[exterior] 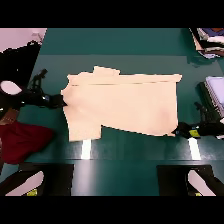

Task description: Fold the shirts.

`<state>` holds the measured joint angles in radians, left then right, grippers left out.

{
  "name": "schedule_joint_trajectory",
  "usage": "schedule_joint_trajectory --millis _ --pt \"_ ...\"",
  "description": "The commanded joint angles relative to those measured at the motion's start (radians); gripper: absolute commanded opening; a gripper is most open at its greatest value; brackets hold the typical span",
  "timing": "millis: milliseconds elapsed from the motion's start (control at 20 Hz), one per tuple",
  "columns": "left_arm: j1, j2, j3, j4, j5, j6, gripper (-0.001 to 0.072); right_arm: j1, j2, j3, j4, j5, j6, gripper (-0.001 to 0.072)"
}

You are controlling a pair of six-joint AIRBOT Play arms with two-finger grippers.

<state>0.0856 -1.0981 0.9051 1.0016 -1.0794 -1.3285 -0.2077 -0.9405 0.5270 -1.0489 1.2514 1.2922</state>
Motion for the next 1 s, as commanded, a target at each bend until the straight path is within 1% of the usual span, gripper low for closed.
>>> schedule_joint_trajectory --millis 0,150,300,400,600,700,800,900,950 --pt "0.0 0.12 0.118 0.043 -0.066 -0.008 0.0023 0.011 0.057 0.143 0.002 0.045 0.001 0.0016" --pt "0.0 0.209 0.349 0.053 -0.129 -0.012 0.0023 -0.011 0.162 0.395 0.003 0.039 0.001 0.0016" --pt "0.0 0.25 0.652 0.053 -0.148 -0.053 0.0023 -0.08 0.23 0.694 0.003 0.021 0.002 0.0016" --pt "0.0 0.249 0.87 0.053 -0.155 -0.076 0.0023 -0.138 0.244 0.891 0.003 0.018 0.002 0.0016" --pt "0.0 0.249 1.227 0.06 -0.1 -0.081 0.0022 -0.226 0.198 1.268 0.001 0.026 0.035 0.0017" --pt "0.0 0.249 1.32 0.061 -0.07 -0.081 0.0022 -0.254 0.135 1.436 0.002 0.057 0.06 0.0016" --pt "0.0 0.249 1.333 0.06 -0.06 -0.081 0.0023 -0.263 0.053 1.573 0.003 0.101 0.1 0.0016" --pt "0.0 0.249 1.262 0.06 -0.046 -0.081 0.0022 -0.261 -0.022 1.621 0.037 0.138 0.129 0.0016" --pt "0.0 0.249 1.199 0.058 -0.032 -0.081 0.0023 -0.261 -0.063 1.61 0.067 0.15 0.129 0.0016"
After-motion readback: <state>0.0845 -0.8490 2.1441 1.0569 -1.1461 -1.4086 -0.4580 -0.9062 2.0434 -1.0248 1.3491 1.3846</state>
